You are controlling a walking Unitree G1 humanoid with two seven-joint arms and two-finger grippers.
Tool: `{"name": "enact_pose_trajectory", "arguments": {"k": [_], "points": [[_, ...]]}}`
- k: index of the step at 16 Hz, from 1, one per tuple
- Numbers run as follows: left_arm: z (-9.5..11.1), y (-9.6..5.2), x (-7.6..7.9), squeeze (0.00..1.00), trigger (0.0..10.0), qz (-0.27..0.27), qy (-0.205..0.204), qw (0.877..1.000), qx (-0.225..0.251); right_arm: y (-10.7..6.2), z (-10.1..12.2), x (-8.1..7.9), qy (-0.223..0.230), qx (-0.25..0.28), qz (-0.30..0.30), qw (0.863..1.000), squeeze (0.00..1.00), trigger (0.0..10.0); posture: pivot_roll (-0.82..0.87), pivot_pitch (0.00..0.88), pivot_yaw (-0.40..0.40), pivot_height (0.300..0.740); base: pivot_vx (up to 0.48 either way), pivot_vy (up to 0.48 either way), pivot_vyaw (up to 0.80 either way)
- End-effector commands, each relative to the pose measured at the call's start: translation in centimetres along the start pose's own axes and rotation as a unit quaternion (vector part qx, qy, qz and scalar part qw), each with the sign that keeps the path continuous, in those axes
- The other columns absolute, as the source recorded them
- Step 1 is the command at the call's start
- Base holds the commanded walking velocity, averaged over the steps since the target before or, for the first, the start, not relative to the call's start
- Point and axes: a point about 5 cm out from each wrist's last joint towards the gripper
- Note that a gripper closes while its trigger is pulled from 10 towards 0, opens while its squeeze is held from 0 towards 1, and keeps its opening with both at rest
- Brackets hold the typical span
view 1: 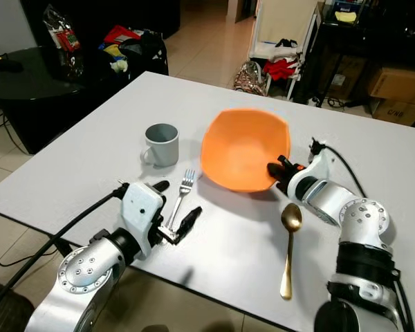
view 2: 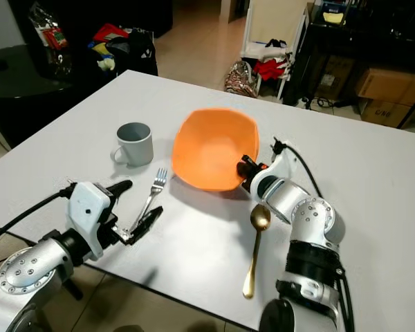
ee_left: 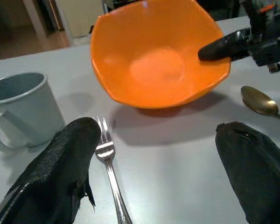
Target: Setting the table
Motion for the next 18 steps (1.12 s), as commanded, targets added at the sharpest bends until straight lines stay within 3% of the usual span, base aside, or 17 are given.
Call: {"name": "enact_pose_trajectory", "arguments": {"k": [1,3,7,9,12,13,14,15,16,17,18], "points": [[0.4,0.0,0.0,0.00,10.0,-0.006,0.002,1.000,0.003,0.0,0.9,-1.0,0.022,0.010,0.019,1.000,0.00,10.0,0.11,0.000,-0.029,0.740,0.000,0.000,0.00],[0.5,-0.2,0.2,0.00,10.0,-0.022,-0.006,1.000,0.001,0.7,0.9,-1.2,0.069,-0.002,0.020,0.997,0.00,10.0,0.12,0.000,-0.029,0.740,0.000,0.000,0.00],[0.4,-0.3,0.3,0.00,10.0,-0.028,-0.003,1.000,-0.004,1.4,0.7,-1.6,0.100,-0.025,0.019,0.994,0.00,10.0,0.12,0.000,-0.033,0.740,0.000,0.000,0.00],[0.4,-0.3,0.3,0.00,10.0,-0.029,-0.003,1.000,-0.005,1.5,0.5,-1.5,0.146,-0.045,0.019,0.988,0.00,10.0,0.12,0.000,-0.036,0.740,0.000,0.000,0.00],[0.5,-0.3,0.3,0.00,10.0,-0.030,-0.002,1.000,-0.004,1.4,0.2,-1.1,0.179,-0.060,0.014,0.982,0.00,10.0,0.11,0.000,-0.034,0.740,0.000,0.000,0.00],[0.5,-0.3,0.3,0.00,10.0,-0.031,-0.002,0.999,-0.004,1.3,0.1,-0.9,0.184,-0.062,0.011,0.981,0.51,10.0,0.11,0.000,-0.033,0.740,0.000,0.000,0.00],[0.5,-0.2,0.3,0.00,10.0,-0.031,-0.001,1.000,-0.004,1.3,0.0,-0.7,0.186,-0.063,0.004,0.981,0.69,10.0,0.11,0.000,-0.031,0.740,0.000,0.000,0.00],[0.5,-0.2,0.3,0.00,10.0,-0.032,-0.001,0.999,-0.003,1.2,-0.1,-0.5,0.184,-0.065,0.000,0.981,0.82,10.0,0.11,0.000,-0.031,0.740,0.000,0.000,0.00],[0.5,-0.2,0.3,0.00,10.0,-0.032,-0.001,0.999,-0.003,1.2,-0.1,-0.4,0.184,-0.067,-0.004,0.981,0.82,10.0,0.11,0.000,-0.031,0.740,0.000,0.000,0.00],[0.5,-0.2,0.3,0.00,10.0,-0.034,-0.001,0.999,-0.004,1.1,-0.2,-0.3,0.186,-0.068,-0.006,0.980,0.93,10.0,0.11,0.000,-0.031,0.740,0.000,0.000,0.00],[0.5,-0.2,0.3,0.00,10.0,-0.035,-0.001,0.999,-0.003,1.1,-0.2,-0.3,0.187,-0.070,-0.009,0.980,0.93,10.0,0.11,0.000,-0.030,0.740,0.000,0.000,0.00]]}}
Point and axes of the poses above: a point about 5 cm out from each wrist's last joint towards the gripper, its own y axis pointing out of the wrist towards the gripper, its own z axis along the axis of the wrist's last joint, x = y × z, and after that the axes turned 9 degrees about y, right-handed
